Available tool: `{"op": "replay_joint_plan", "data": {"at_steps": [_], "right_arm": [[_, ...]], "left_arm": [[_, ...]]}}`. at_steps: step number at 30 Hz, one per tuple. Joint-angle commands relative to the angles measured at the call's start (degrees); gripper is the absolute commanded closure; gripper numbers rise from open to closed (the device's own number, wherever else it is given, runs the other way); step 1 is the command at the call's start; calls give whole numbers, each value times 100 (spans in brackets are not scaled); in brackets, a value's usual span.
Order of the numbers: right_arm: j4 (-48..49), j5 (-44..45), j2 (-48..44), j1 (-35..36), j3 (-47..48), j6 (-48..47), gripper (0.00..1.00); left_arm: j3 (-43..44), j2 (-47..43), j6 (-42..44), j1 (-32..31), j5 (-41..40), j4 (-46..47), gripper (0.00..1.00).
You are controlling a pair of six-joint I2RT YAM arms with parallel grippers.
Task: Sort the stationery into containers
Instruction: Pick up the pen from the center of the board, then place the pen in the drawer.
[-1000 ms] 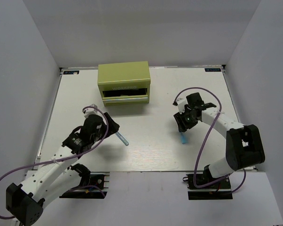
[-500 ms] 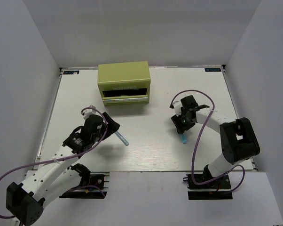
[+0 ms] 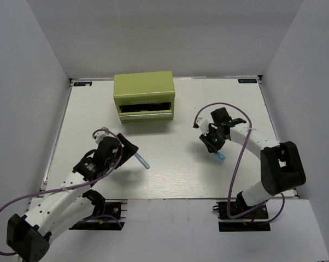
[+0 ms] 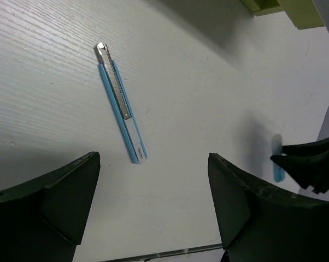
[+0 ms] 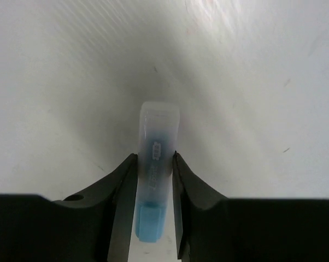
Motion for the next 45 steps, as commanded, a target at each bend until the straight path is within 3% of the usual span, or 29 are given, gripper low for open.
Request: {"op": "replay_joint_plan", "data": {"at_steps": [1,3,7,10,18,27,31,40,44,45], "right_arm": [[-798,-1188,-285,23,1197,-1693,100],[-1454,-1517,-76,67,2123,-2437,100],[-1722,-2475,294,243,3200,-2951,100],[-1591,-2713,514,559,3772,-3487,100],[-1161,-3040,1427,1472,5344,-3655,100],[164,-2732,2324,1913,5830,-3815,100],[281,-2793,2633,1913,6042,-3708,100],[1108,-2486,2984,1860,5830,-3709,100],[1108,-2433,3064,1851,5814,-3594,51],[1108,-2433,3012,1834,5787,-3585,48]], "left_arm": [[-109,-84,-299,19,63,171,10],[-110,-84,-300,19,115,250,10],[-110,-84,-353,19,115,251,10],[-110,-84,-414,19,115,119,10],[-347,-443,-616,19,115,13,12],[-400,-611,-669,19,-51,-285,12],[-347,-716,-669,19,-166,-425,12],[-295,-1023,-669,19,-341,-601,12],[-295,-1138,-669,19,-394,-724,12],[-295,-1138,-669,19,-394,-725,12]]}}
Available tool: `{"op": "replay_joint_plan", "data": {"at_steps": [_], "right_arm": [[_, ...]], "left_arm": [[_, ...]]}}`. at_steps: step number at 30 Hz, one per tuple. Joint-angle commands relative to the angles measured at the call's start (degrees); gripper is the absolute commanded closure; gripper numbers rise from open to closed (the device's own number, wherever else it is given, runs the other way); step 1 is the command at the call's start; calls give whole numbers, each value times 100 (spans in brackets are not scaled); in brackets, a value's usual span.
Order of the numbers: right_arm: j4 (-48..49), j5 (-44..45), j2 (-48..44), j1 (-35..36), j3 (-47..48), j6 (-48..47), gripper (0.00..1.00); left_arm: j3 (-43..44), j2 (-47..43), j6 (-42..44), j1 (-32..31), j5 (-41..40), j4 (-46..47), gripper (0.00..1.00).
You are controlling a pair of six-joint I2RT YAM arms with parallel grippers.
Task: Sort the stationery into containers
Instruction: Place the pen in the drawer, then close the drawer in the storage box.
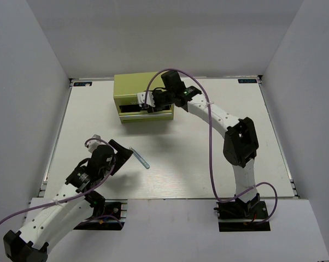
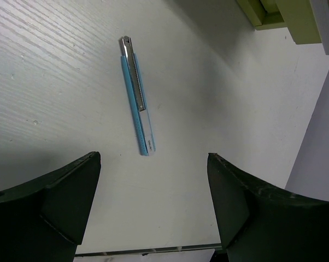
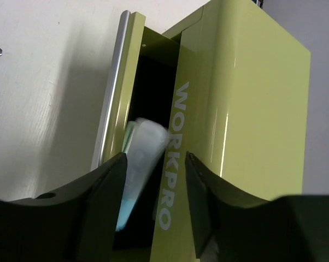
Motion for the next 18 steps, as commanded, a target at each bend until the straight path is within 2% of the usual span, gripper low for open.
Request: {"op": "replay_joint_plan", "data": {"at_steps": [1,7,11,12,13,14,16,18], "right_arm": [[275,13,-51,-20,76,36,46],[337,83,-209,-46,-92,229,43],[-136,-590,-507,-81,127,528,96],[-556,-750,-534,-81,172,415,100],[-821,-891,-517,-64,233,266,100],[-1920,-1093,-465,-3,486,-431,100],[-2761,-1121,-211,59,628,-954,100],[-3177,-956,-87,156,735,-1079,100]], "left_arm": [[92,-89,-40,19,-178,-152,12],[92,-89,-40,19,-178,-91,12],[92,-89,-40,19,-178,-91,14],[23,-89,-40,19,-117,-30,16],[-39,-89,-40,19,-117,67,19],[-92,-89,-40,19,-56,128,21],[-92,-28,-40,19,-55,243,27],[-92,25,-40,19,15,322,28]]}}
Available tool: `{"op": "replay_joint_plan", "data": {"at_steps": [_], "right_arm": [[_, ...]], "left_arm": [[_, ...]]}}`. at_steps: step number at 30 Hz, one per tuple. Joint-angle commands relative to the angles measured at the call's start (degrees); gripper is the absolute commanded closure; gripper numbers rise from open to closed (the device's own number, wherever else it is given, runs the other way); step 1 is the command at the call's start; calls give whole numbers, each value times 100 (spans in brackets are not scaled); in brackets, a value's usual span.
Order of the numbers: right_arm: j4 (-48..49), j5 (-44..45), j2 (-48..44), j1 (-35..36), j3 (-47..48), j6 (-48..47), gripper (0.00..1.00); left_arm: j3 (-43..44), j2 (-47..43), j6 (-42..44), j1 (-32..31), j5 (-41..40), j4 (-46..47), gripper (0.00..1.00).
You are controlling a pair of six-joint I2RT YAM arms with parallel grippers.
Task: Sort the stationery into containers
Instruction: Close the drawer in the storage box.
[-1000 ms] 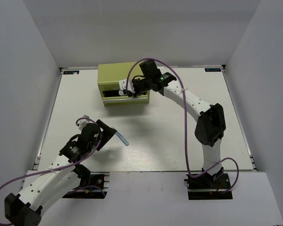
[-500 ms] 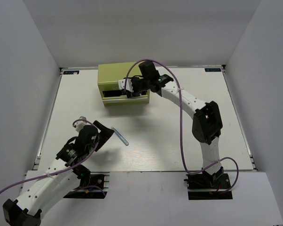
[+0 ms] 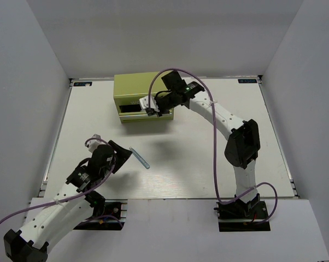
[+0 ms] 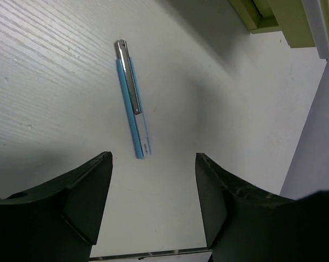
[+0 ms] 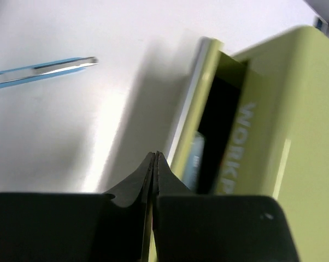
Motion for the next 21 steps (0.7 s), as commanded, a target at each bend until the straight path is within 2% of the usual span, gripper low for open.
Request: {"op": "replay_joint_plan", "data": {"at_steps": [1,5,10,15,16,21], "right_arm": [[-1418,-146,149,202,241,-621,100],[-1286,259,343,255,152,-542,100],[-654,786,756,264,345,54,100],[611,1638,774,281,48,890,100],[1100,2057,757,281,21,1152,100],[1868,2834,959,246,187,1479,100]], "left_arm": [[-49,101,-5,19,118,224,28],[-49,216,48,19,180,277,28],[4,269,48,19,303,277,20],[4,164,48,19,303,277,19],[-57,164,48,19,303,277,19],[-119,41,-5,19,303,513,18]]}}
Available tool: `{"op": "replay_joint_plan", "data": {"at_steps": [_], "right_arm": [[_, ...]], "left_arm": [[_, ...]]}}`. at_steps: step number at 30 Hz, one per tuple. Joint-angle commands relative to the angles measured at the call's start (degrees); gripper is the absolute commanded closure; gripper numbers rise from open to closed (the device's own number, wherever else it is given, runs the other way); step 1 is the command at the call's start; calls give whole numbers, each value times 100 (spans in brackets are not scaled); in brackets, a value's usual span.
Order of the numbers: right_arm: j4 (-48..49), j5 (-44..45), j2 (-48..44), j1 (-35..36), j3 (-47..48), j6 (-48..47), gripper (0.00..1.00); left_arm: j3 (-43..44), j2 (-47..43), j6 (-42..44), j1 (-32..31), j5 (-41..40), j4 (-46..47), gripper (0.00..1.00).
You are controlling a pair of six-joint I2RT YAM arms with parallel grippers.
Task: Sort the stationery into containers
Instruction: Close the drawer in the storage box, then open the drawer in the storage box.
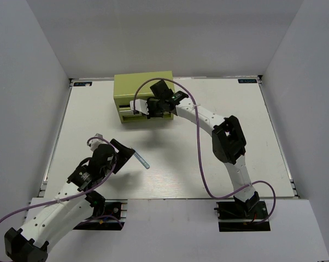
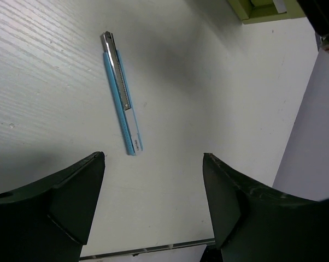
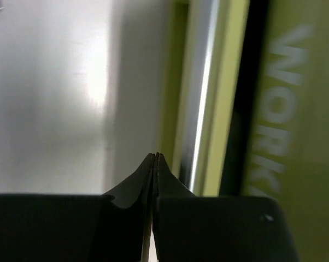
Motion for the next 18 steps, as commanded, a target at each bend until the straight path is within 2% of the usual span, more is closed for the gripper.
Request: {"op": "replay_joint_plan", "data": {"at_steps": [1,8,12,13,14,15,17,18], "right_arm": [[1178,1019,58,-42,244,459,100],[1653,1706,296,-60,421,538,100],[1514,1629,218,-86,464,556,100],[1217,1506,165,-95,456,547,100],[736,766,86,-112,447,434,100],[253,445,-219,-130,421,337,100],[55,-494,-581,-130,-175,222,100],[228,-777,-983,-156,-412,239,97]], "left_arm": [[-136,-91,-68,19,97,304,18],[-189,-38,-68,19,212,823,18],[-365,15,-121,19,317,1296,18],[-365,15,-121,19,317,1437,18],[-504,15,-121,19,317,1595,18],[-558,67,-121,19,317,1988,19],[-751,181,-252,19,186,2482,24],[-821,243,-314,19,125,3041,27]]}}
